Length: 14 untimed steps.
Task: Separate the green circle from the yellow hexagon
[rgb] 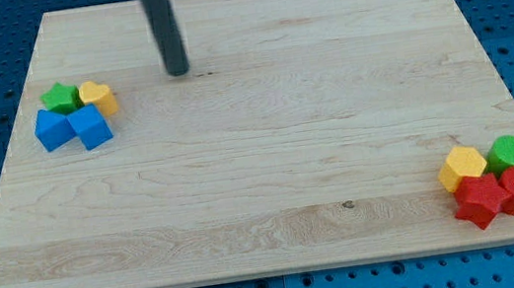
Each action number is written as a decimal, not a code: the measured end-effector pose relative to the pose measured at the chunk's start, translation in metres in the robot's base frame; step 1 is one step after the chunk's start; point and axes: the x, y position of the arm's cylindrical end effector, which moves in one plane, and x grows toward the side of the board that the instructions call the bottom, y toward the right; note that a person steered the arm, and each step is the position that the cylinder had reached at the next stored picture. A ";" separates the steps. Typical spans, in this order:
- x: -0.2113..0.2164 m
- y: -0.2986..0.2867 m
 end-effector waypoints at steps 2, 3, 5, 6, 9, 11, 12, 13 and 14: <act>0.027 0.161; 0.065 0.247; 0.140 0.412; 0.170 0.413; 0.271 0.390; 0.271 0.370; 0.266 0.375; 0.247 0.375; 0.229 0.373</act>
